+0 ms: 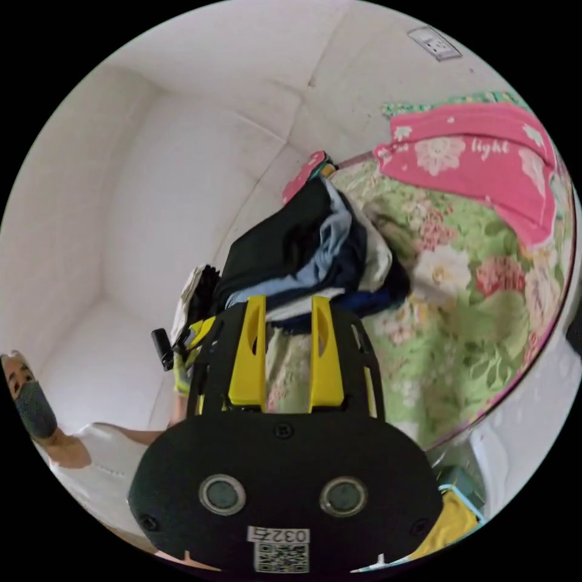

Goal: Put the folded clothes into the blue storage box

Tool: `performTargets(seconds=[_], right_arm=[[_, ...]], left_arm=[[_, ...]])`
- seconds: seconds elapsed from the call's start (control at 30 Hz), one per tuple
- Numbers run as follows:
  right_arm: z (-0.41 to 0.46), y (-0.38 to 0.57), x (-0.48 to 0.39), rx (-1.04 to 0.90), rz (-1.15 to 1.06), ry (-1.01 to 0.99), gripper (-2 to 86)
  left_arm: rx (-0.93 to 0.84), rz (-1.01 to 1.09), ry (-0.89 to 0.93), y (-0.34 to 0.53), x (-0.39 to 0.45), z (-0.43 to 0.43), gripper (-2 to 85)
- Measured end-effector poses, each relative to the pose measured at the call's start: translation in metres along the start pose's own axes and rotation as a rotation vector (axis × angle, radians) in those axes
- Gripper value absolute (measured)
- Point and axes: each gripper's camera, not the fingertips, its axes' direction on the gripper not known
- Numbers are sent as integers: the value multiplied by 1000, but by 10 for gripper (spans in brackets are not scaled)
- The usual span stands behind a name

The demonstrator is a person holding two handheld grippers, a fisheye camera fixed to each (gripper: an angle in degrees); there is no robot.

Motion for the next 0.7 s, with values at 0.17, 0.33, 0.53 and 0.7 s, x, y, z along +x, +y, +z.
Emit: performTargets(seconds=[0.17, 0.33, 0.53, 0.7], right_arm=[[22, -47, -34, 4, -21, 120, 126], [45, -66, -49, -78, -2, 141, 127], [64, -69, -89, -202, -80, 214, 122], [76, -71, -101, -307, 0, 295, 116]], left_arm=[[48, -78, 14, -24, -13, -27, 121], [59, -128, -15, -39, -17, -40, 130], [20, -165, 14, -54, -21, -41, 134], [18, -188, 43, -60, -18, -44, 131]])
